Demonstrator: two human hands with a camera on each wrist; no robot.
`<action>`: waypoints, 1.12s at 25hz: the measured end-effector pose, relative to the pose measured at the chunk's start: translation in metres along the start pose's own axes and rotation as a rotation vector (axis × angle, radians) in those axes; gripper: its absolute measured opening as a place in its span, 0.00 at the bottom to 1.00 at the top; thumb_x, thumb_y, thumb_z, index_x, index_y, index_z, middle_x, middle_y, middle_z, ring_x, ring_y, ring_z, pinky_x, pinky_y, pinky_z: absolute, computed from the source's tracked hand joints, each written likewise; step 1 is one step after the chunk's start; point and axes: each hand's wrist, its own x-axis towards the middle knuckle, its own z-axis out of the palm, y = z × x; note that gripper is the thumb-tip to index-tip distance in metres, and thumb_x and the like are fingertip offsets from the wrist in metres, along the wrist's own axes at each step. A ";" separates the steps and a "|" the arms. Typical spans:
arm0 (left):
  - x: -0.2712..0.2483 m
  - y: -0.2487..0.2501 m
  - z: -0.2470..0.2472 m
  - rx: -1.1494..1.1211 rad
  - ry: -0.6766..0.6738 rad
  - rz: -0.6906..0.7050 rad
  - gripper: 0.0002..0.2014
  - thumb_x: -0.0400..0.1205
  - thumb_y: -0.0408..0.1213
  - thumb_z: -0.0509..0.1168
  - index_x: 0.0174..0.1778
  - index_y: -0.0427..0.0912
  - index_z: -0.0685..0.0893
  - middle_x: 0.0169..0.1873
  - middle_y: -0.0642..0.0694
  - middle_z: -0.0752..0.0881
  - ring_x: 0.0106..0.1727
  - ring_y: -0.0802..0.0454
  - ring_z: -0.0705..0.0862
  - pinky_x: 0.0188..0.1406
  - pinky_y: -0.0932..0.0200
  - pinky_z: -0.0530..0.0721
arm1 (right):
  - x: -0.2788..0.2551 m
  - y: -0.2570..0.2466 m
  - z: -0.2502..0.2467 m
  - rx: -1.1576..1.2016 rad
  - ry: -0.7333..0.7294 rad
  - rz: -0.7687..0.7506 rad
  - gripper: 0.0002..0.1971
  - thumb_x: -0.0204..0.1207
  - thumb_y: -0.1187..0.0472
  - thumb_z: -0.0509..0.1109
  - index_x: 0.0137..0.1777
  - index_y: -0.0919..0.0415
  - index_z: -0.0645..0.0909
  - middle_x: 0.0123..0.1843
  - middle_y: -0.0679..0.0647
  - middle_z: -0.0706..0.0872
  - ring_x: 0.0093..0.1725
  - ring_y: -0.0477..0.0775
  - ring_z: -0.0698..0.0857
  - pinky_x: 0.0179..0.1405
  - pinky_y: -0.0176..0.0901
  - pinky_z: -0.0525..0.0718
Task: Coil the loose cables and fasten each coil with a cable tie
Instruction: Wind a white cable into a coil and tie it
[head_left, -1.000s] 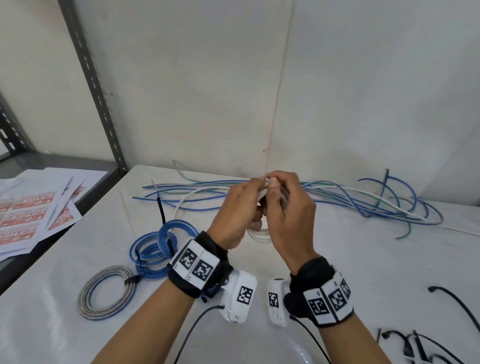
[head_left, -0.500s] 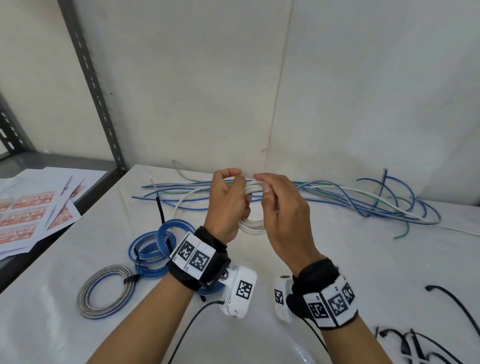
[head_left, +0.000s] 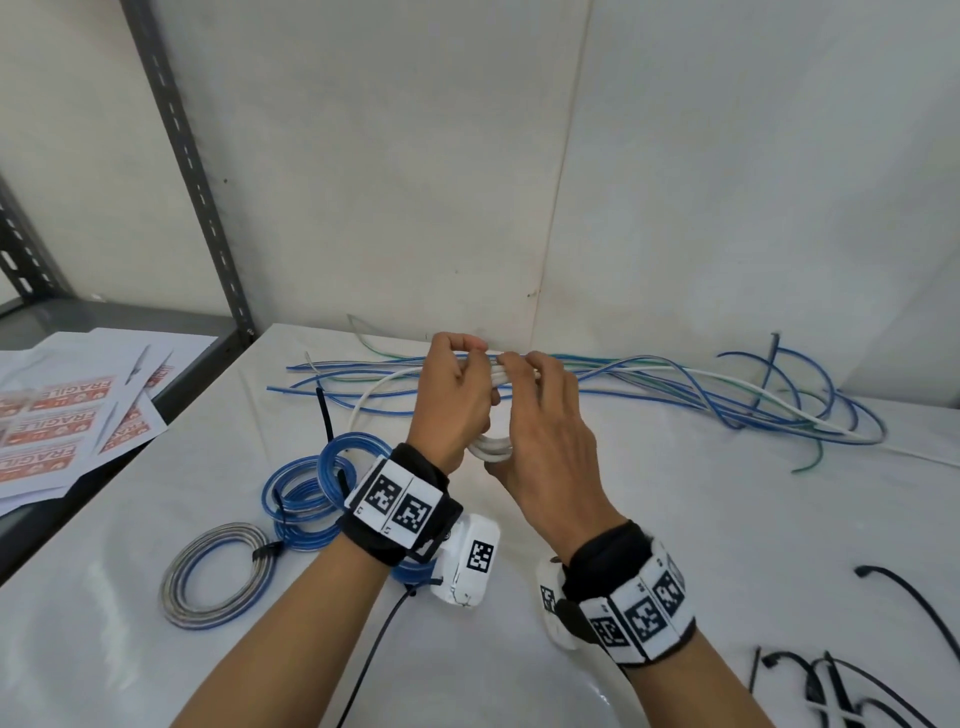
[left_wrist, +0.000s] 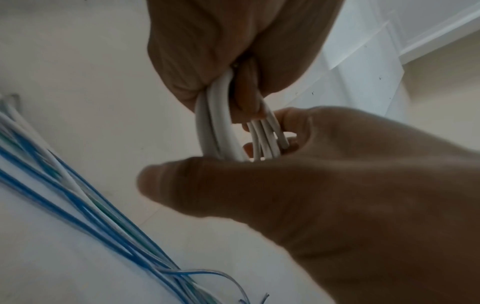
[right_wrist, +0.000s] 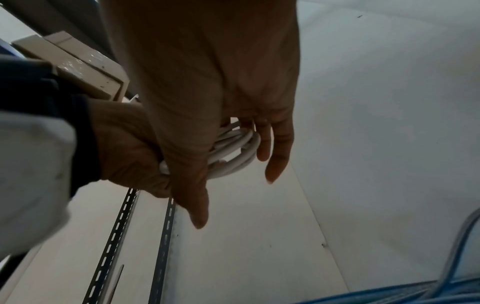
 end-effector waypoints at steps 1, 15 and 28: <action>-0.001 -0.002 0.002 0.016 -0.005 0.009 0.06 0.89 0.31 0.55 0.58 0.38 0.76 0.26 0.45 0.77 0.18 0.62 0.73 0.16 0.65 0.69 | -0.001 0.000 0.003 0.001 0.047 0.001 0.52 0.53 0.56 0.89 0.77 0.57 0.66 0.69 0.55 0.74 0.66 0.57 0.75 0.35 0.44 0.83; 0.009 -0.008 -0.009 0.026 -0.014 0.099 0.06 0.89 0.31 0.55 0.53 0.41 0.78 0.14 0.58 0.70 0.17 0.61 0.66 0.18 0.66 0.65 | 0.010 0.020 -0.033 0.585 -0.272 0.070 0.37 0.79 0.42 0.72 0.85 0.54 0.68 0.72 0.45 0.81 0.67 0.41 0.81 0.61 0.37 0.79; 0.001 -0.015 0.010 0.019 -0.149 0.064 0.07 0.90 0.33 0.56 0.47 0.46 0.75 0.18 0.54 0.71 0.18 0.56 0.66 0.16 0.65 0.62 | 0.010 0.036 -0.061 0.478 -0.174 0.028 0.15 0.89 0.60 0.64 0.71 0.59 0.85 0.57 0.52 0.93 0.51 0.48 0.90 0.55 0.38 0.86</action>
